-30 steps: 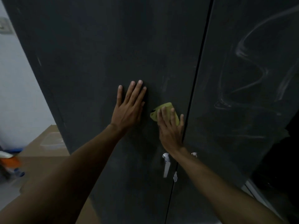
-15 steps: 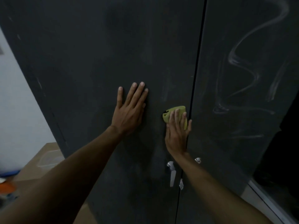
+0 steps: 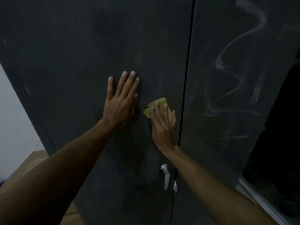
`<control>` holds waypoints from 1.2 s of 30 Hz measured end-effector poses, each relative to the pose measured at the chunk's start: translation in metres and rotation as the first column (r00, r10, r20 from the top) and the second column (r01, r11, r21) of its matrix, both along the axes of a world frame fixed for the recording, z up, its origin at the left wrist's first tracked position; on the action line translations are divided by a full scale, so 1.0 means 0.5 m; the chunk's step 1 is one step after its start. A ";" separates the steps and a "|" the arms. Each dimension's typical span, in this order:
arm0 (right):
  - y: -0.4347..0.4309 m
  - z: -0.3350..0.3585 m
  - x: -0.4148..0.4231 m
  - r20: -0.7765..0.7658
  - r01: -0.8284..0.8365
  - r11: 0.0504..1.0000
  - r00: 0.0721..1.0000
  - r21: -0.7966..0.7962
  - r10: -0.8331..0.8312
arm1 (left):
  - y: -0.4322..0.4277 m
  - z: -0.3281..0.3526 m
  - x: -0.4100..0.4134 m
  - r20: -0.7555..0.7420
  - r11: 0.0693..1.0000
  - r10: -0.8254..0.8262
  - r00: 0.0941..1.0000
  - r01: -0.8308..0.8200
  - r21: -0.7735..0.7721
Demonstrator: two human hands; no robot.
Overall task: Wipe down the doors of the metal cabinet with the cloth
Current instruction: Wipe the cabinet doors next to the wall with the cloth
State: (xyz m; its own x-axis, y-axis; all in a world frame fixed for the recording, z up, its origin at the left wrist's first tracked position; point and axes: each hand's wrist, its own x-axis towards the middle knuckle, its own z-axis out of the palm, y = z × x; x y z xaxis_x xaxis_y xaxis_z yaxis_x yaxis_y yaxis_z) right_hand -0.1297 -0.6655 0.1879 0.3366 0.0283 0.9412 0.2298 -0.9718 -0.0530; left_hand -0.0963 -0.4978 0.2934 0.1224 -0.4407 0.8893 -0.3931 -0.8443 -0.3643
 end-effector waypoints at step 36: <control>-0.065 0.085 0.018 0.037 0.039 0.946 0.998 0.321 -0.053 | -0.008 0.046 0.009 0.060 0.998 0.042 0.997 -0.039 -0.044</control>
